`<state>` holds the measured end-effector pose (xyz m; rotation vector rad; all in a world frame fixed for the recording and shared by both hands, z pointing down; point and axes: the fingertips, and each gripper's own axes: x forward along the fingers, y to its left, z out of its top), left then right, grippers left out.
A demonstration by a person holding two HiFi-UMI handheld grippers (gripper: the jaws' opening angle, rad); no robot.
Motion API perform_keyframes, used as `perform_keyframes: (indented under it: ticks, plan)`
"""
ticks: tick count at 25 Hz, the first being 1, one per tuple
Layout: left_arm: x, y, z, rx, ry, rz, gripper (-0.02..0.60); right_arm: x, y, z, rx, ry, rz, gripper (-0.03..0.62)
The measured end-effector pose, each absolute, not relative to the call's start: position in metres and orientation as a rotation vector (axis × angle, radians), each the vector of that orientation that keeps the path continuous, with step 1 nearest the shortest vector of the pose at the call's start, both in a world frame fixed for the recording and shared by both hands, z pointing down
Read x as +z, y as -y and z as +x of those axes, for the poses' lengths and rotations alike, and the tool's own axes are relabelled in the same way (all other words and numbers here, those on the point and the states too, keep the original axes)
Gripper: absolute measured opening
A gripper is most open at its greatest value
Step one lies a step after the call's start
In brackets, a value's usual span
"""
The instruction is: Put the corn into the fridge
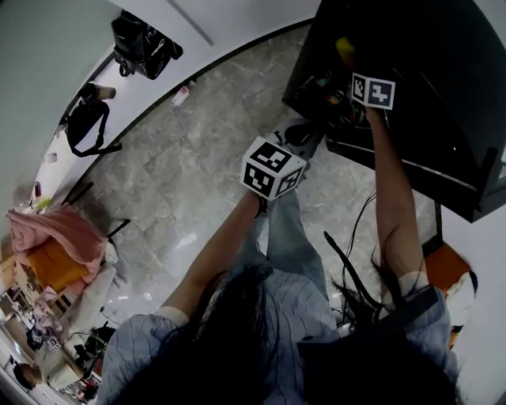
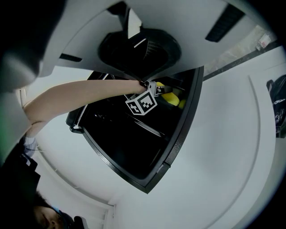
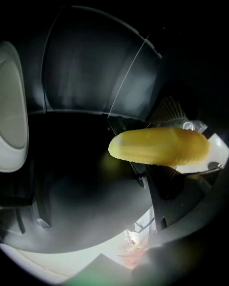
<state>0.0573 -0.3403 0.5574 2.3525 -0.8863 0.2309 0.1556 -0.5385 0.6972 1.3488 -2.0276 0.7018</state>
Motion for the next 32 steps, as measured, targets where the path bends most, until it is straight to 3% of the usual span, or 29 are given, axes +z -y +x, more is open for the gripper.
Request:
perform_keyframes:
  ticks: [32]
  plan:
    - [0.531,0.302,0.037,0.274,0.912,2.367,0.008,0.591,0.445,0.152,0.648,2.24,1.556,0.268]
